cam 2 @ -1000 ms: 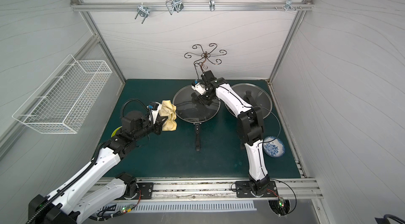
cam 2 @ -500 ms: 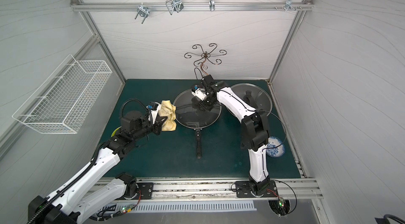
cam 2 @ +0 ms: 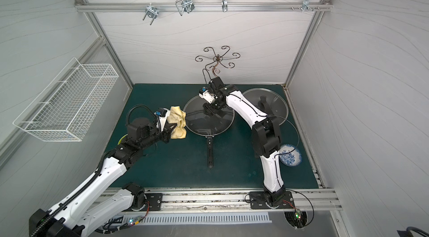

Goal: Wipe the pot lid with a cloth
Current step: Pick up the pot lid from the cooking pot.

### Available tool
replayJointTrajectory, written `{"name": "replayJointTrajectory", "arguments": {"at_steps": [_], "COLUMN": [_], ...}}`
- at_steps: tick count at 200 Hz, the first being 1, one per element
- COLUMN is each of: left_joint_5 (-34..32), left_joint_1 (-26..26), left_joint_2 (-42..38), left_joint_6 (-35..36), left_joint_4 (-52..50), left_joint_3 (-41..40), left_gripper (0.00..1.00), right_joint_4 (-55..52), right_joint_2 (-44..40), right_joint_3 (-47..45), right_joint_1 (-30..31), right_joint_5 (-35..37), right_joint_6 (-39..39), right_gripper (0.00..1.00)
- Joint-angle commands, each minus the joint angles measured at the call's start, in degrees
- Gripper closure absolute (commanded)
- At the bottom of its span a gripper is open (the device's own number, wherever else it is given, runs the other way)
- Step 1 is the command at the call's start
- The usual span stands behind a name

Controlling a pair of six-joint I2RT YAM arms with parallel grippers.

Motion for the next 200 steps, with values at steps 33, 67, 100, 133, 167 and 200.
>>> {"name": "replayJointTrajectory", "arguments": {"at_steps": [33,67,100,133,167,200], "left_joint_5": [0.2,-0.3,-0.5,-0.6,-0.4,0.0], "left_joint_1": [0.3,0.4,0.5,0.7,0.8,0.8], "left_joint_2": [-1.8,-2.3,-2.2,-2.4,-2.3,-2.4], "left_joint_6": [1.2,0.9,0.9,0.8,1.0,1.3], "left_joint_4": [0.8,1.2,1.4,1.7,1.8,1.4], "left_joint_3": [0.3,-0.4,-0.4,-0.8,-0.8,-0.6], "left_gripper": [1.00,1.00,1.00,1.00,1.00,1.00], "right_joint_4": [0.0,-0.5,-1.7,-3.5,-4.1,-4.3], "right_joint_2": [4.1,4.4,5.5,5.4,6.0,5.9], "right_joint_3": [2.7,1.5,3.0,3.6,3.7,4.9], "right_joint_1": [0.6,0.6,0.8,1.0,1.0,1.1], "right_joint_5": [-0.6,-0.4,0.2,1.5,0.4,0.0], "right_joint_6": [0.2,-0.6,-1.4,-3.2,-2.3,-1.4], "right_gripper": [0.45,0.48,0.53,0.57,0.72,1.00]}}
